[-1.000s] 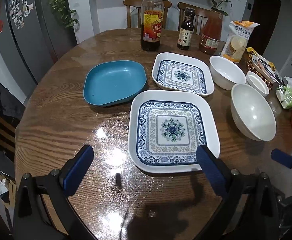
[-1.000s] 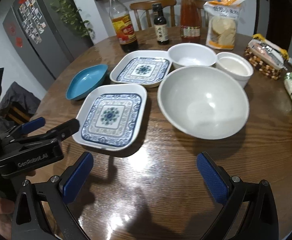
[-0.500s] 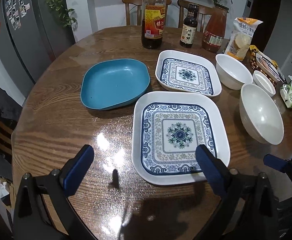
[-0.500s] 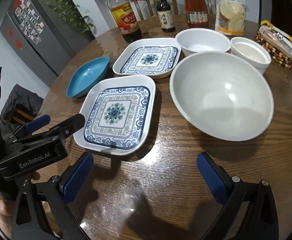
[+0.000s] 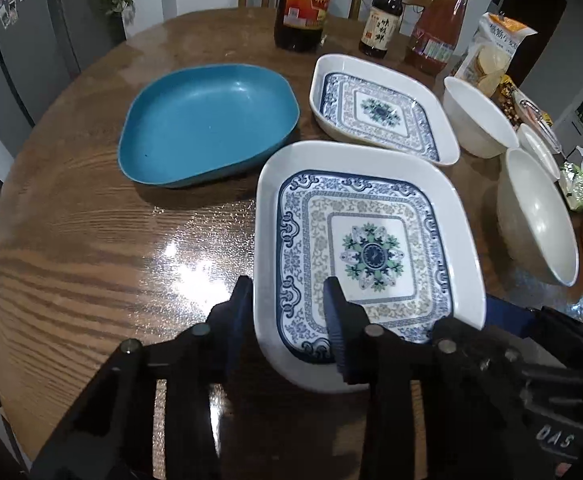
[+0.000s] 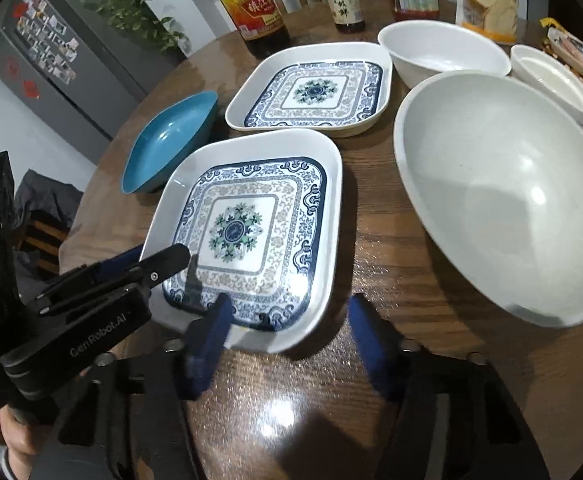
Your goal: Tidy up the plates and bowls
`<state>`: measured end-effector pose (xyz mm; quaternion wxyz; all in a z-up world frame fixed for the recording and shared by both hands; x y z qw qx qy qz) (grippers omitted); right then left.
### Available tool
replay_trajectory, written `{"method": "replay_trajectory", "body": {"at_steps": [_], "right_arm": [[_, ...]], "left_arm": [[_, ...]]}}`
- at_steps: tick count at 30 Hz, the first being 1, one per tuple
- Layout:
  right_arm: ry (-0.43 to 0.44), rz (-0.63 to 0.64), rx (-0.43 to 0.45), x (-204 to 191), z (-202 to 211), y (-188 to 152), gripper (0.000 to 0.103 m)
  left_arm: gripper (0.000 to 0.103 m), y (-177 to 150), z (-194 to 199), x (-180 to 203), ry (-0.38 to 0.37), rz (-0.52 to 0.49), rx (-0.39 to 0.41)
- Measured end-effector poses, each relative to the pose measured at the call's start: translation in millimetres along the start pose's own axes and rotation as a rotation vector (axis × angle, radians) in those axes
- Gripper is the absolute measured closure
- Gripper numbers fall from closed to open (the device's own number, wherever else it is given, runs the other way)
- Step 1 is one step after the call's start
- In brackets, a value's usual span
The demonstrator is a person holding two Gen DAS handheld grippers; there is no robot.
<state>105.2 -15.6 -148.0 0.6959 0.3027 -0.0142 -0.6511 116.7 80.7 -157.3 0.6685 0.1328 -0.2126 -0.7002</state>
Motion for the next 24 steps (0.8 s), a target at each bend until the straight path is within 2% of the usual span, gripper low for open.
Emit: {"method": "replay_trajectory", "body": {"at_steps": [3,4,5,6,8,12,17,20,21,23,24], "right_arm": [[-0.024,0.000,0.005,7,-2,3,0.080],[-0.029,0.000,0.003,10,-1,3,0.087],[-0.024,-0.002,0.000,11,0,2,0.089],[-0.007,-0.003,-0.007,10,2,-1,0.089],[0.012,0.016,-0.018,3,6,-7,0.089],[0.060,0.076,-0.049,-23,10,-24,0.089],[0.123,0.166,-0.103,-62,3,-48,0.086],[0.128,0.212,-0.133,-77,-4,-57,0.084],[0.133,0.214,-0.141,-78,-6,-57,0.083],[0.139,0.221,-0.129,-79,-1,-55,0.082],[0.132,0.226,-0.114,-79,3,-54,0.080]], "left_arm": [[0.074,3,-1,-1,0.020,-0.015,0.011],[0.078,4,-2,-3,0.018,-0.012,0.011],[0.081,3,-1,-5,0.014,-0.005,0.012],[0.085,1,2,-9,0.008,0.003,0.011],[0.086,-5,10,-13,0.004,0.016,0.017],[0.085,-23,35,-33,0.062,0.039,0.052],[0.085,-51,55,-70,0.137,0.104,0.049],[0.077,-62,53,-82,0.156,0.137,0.033],[0.071,-66,51,-85,0.161,0.150,0.023],[0.054,-69,52,-87,0.159,0.176,0.018],[0.039,-68,55,-88,0.166,0.184,0.026]]}}
Point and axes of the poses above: each gripper's, at about its wrist camera, not at the fingertips, and z roughly against the way its jaws point, x to its right, y to its top, the point moved 10 cm from there along -z, roughly the way its jaws point, and after that the axes turned 1 degree about y, right-handed, at the moved point
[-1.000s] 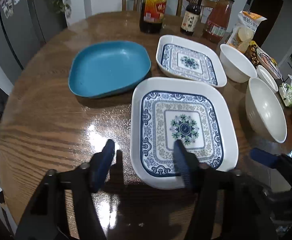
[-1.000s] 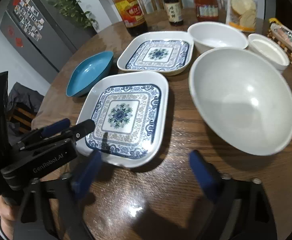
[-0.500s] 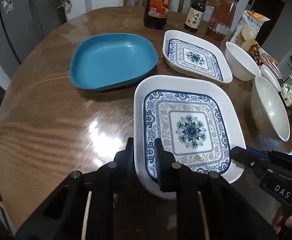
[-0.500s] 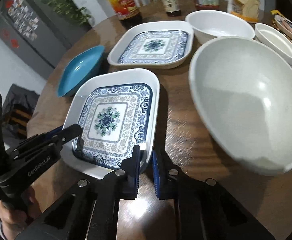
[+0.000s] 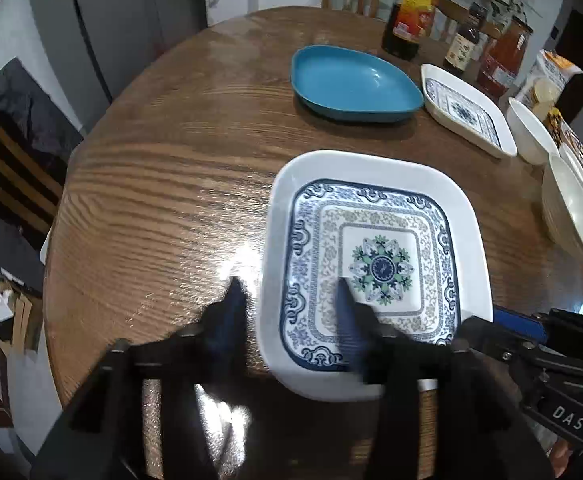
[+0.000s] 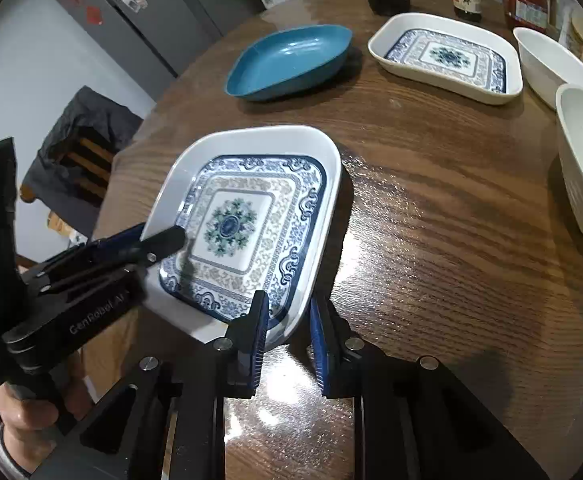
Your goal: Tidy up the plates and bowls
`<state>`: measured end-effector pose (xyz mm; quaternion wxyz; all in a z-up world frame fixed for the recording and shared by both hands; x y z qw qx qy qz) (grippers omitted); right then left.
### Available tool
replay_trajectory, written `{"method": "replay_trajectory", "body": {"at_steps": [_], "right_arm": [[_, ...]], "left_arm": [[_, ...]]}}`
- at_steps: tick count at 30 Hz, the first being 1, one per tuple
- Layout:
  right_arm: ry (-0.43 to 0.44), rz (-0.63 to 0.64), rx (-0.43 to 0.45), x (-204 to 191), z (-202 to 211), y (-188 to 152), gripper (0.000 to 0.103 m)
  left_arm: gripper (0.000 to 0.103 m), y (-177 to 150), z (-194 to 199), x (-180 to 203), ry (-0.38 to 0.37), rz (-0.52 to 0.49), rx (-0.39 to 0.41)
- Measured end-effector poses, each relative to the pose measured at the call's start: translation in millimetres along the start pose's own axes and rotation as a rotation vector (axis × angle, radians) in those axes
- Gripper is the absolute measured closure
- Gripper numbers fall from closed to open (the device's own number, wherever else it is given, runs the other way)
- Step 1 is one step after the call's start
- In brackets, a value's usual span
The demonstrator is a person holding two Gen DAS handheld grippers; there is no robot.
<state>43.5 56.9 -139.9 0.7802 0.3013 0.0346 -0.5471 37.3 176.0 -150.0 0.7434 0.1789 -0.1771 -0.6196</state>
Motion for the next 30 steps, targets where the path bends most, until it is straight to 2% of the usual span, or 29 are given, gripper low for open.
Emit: {"method": "replay_trajectory", "body": {"at_steps": [1,3,6,11,13,15,19,23,28,30], "right_arm": [[-0.011,0.001,0.019,3,8,2,0.076],[-0.020,-0.022,0.055,15,22,8,0.068],[-0.043,-0.078,0.104,38,44,20,0.056],[-0.037,-0.171,0.191,71,78,47,0.054],[-0.038,-0.198,0.209,80,86,59,0.054],[-0.060,-0.216,0.226,94,94,74,0.054],[-0.098,-0.229,0.223,113,94,105,0.054],[-0.094,-0.276,0.179,132,79,130,0.054],[-0.122,-0.288,0.125,149,61,152,0.054],[-0.119,-0.309,0.103,157,53,157,0.054]], "left_arm": [[0.031,4,5,-2,0.008,0.013,0.020],[0.031,14,15,-4,0.002,0.029,0.053],[0.031,37,26,11,-0.056,0.036,0.085],[0.031,73,33,70,-0.235,-0.015,0.091],[0.031,92,32,94,-0.261,-0.064,0.103],[0.031,108,28,110,-0.251,-0.092,0.104],[0.031,143,6,142,-0.283,-0.133,0.071],[0.031,172,-26,163,-0.272,-0.188,0.040],[0.033,192,-67,179,-0.330,-0.171,-0.078],[0.037,199,-81,184,-0.354,-0.151,-0.117]]}}
Point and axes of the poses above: each gripper's, at about its wrist camera, not at the fingertips, and z roughly against the way its jaws point, x to its right, y to its top, the point moved 10 cm from there along -z, roughly the way its jaws point, and after that the axes turned 1 degree about y, right-handed, at the moved point
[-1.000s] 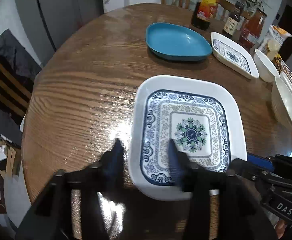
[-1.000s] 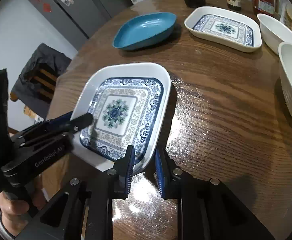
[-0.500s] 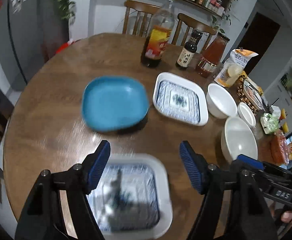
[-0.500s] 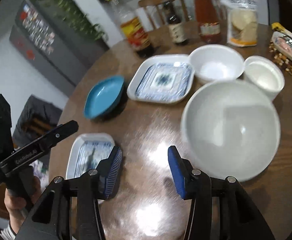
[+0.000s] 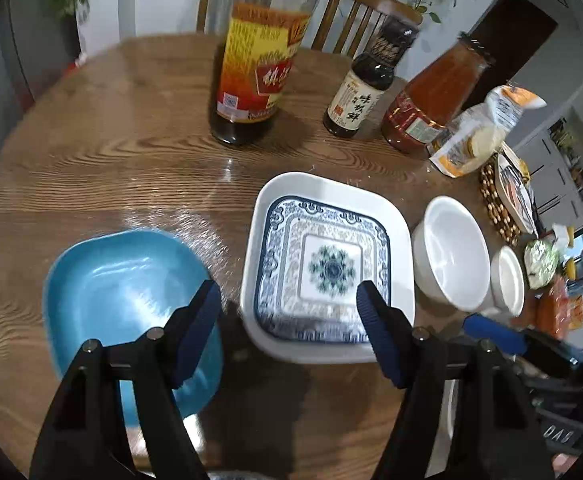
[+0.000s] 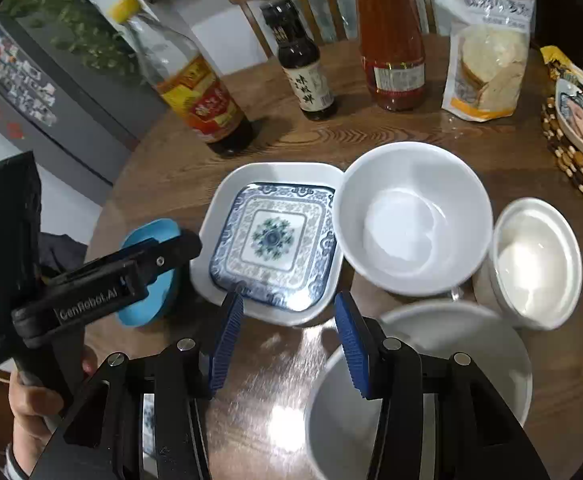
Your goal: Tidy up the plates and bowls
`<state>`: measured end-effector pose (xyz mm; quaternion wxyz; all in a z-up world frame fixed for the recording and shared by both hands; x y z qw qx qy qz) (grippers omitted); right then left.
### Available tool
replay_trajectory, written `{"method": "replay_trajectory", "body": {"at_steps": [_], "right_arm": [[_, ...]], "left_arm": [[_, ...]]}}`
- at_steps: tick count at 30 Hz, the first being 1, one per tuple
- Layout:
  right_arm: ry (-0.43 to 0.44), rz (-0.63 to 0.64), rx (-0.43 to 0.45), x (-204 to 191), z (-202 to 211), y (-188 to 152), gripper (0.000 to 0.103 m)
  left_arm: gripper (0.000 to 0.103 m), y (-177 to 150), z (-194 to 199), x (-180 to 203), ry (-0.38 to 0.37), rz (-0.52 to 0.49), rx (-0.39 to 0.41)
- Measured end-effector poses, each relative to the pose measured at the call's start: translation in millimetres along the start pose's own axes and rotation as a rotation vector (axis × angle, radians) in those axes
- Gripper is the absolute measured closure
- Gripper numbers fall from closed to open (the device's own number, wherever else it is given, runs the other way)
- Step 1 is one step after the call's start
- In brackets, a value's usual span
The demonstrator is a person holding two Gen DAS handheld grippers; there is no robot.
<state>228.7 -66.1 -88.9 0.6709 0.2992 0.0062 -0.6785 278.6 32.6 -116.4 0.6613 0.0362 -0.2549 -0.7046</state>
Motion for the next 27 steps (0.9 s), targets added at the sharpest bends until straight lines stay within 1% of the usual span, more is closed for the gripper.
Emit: {"method": "replay_trajectory", "body": {"at_steps": [2,4,5,6,7,8,9,10,11,13,14,15,17,18,20,22,25,27], "right_arm": [[-0.001,-0.015,-0.019,4,-7,4,0.054],[-0.009,-0.021,-0.039,7,-15,6,0.054],[-0.010,-0.024,-0.047,8,-18,7,0.054],[-0.010,-0.023,-0.058,8,-22,6,0.054],[-0.010,-0.021,-0.070,8,-26,6,0.054],[-0.016,-0.019,-0.079,9,-29,5,0.054],[-0.020,-0.018,-0.085,10,-31,6,0.054],[-0.021,-0.016,-0.090,10,-34,5,0.054],[-0.024,-0.016,-0.096,10,-36,5,0.054],[-0.034,-0.012,-0.100,11,-39,4,0.054],[-0.039,-0.008,-0.104,10,-42,5,0.054],[-0.049,-0.001,-0.108,10,-44,6,0.054],[-0.066,0.014,-0.107,9,-46,7,0.054],[-0.069,0.020,-0.107,9,-46,8,0.054],[-0.088,0.026,-0.111,9,-48,8,0.054],[-0.091,0.007,-0.121,9,-48,5,0.054],[-0.093,-0.016,-0.109,10,-45,6,0.054],[-0.103,-0.015,-0.110,10,-46,6,0.054]], "left_arm": [[0.041,7,-10,0,-0.021,0.008,-0.023],[0.047,8,-13,2,-0.042,0.012,-0.042],[0.049,10,-17,3,-0.049,0.007,-0.053],[0.053,11,-19,4,-0.046,0.001,-0.060],[0.058,11,-21,3,-0.039,-0.006,-0.067],[0.061,11,-25,3,-0.027,-0.017,-0.078],[0.062,14,-26,2,-0.009,-0.031,-0.071],[0.065,16,-28,1,0.010,-0.043,-0.071],[0.066,16,-31,0,0.025,-0.049,-0.084],[0.076,15,-31,-4,0.058,-0.070,-0.096],[0.078,13,-33,-6,0.072,-0.073,-0.120],[0.080,10,-36,-11,0.070,-0.064,-0.141],[0.081,5,-42,-19,0.084,-0.050,-0.167],[0.083,3,-45,-20,0.079,-0.055,-0.172],[0.084,3,-44,-22,0.078,-0.071,-0.160],[0.090,2,-44,-26,0.091,-0.072,-0.161],[0.091,-1,-42,-33,0.097,-0.067,-0.163],[0.091,-4,-38,-37,0.117,-0.089,-0.163]]}}
Point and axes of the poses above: each gripper's, at about its wrist camera, not at the fingertips, and z roughly against the way its jaws point, x to its right, y to its top, the point moved 10 cm from there along -z, roughly the way its jaws point, and after that the axes turned 1 degree about y, right-handed, at the moved point
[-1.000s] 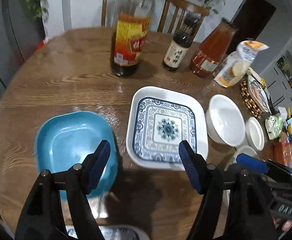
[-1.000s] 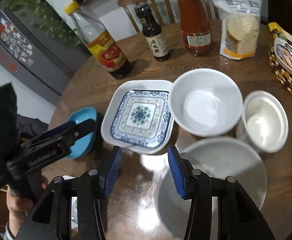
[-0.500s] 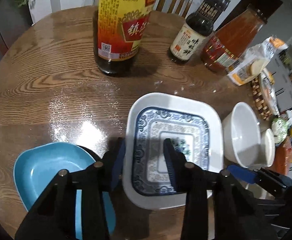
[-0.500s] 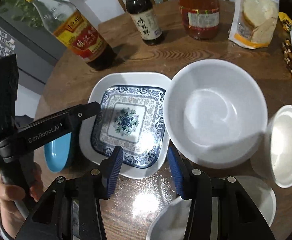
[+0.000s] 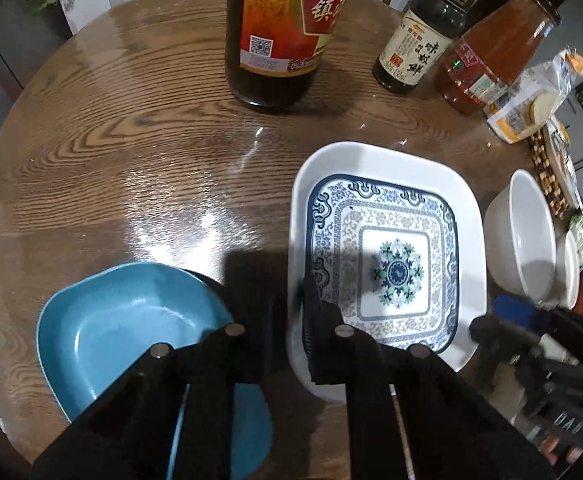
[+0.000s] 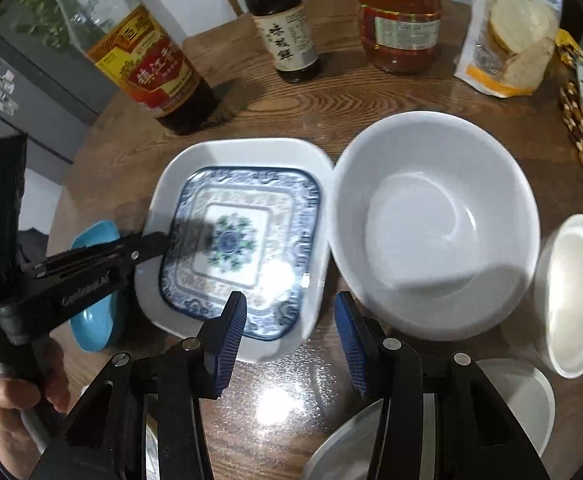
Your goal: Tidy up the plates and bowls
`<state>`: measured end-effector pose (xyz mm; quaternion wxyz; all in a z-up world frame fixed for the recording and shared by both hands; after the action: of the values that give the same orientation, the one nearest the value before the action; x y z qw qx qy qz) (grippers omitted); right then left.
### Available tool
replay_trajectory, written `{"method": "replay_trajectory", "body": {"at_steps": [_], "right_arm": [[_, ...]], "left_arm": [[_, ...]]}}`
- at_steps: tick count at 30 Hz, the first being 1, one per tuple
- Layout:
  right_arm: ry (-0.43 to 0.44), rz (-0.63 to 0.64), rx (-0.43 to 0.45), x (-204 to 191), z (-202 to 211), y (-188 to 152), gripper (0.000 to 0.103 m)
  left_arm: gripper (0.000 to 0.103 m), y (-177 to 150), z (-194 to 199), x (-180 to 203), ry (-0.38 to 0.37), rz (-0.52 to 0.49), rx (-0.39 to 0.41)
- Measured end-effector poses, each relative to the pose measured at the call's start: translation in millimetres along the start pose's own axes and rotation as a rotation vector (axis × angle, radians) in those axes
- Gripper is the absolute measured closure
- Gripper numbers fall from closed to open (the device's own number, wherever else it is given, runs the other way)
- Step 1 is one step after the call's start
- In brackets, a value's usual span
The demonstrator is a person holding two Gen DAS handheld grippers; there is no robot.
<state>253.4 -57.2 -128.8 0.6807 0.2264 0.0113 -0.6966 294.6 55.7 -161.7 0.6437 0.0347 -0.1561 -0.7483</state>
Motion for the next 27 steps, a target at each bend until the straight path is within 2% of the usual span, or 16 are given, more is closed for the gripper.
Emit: {"method": "replay_trajectory", "body": {"at_steps": [2,8,9,11,13,16,19,22,27], "right_arm": [[0.001,0.009,-0.007,-4,-3,0,0.054],[-0.012,0.033,-0.033,-14,-29,2,0.054],[-0.022,0.046,-0.008,-16,-28,5,0.055],[-0.032,0.049,-0.002,-17,-29,5,0.061],[-0.047,0.053,0.003,-17,-29,4,0.078],[-0.059,0.053,0.016,-11,-27,4,0.093],[-0.063,0.072,0.047,-10,-17,7,0.094],[-0.074,0.103,0.089,-12,-4,11,0.094],[-0.026,0.099,0.136,-17,19,6,0.094]], "left_arm": [[0.091,-4,0,-2,0.004,-0.007,-0.007],[0.091,-15,7,-12,-0.048,0.018,-0.026],[0.091,-15,7,-13,-0.056,0.030,-0.027],[0.092,-18,10,-16,-0.054,0.033,-0.021],[0.093,-20,12,-19,-0.023,0.020,-0.004],[0.093,-19,15,-22,-0.020,0.045,0.015],[0.092,-22,19,-24,-0.020,0.051,0.038],[0.092,-22,24,-19,0.030,0.022,0.083],[0.092,-23,46,-19,0.055,0.016,0.151]]}}
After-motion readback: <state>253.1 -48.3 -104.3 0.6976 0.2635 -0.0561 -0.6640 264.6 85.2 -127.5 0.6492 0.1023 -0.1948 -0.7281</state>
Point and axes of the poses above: each gripper's, at about its wrist camera, not at the fingertips, and z roughly against the way its jaws point, x to its right, y to its top, the point moved 10 cm from there along -z, roughly the way its jaws point, and after that the axes turned 1 degree about y, right-handed, at the moved point
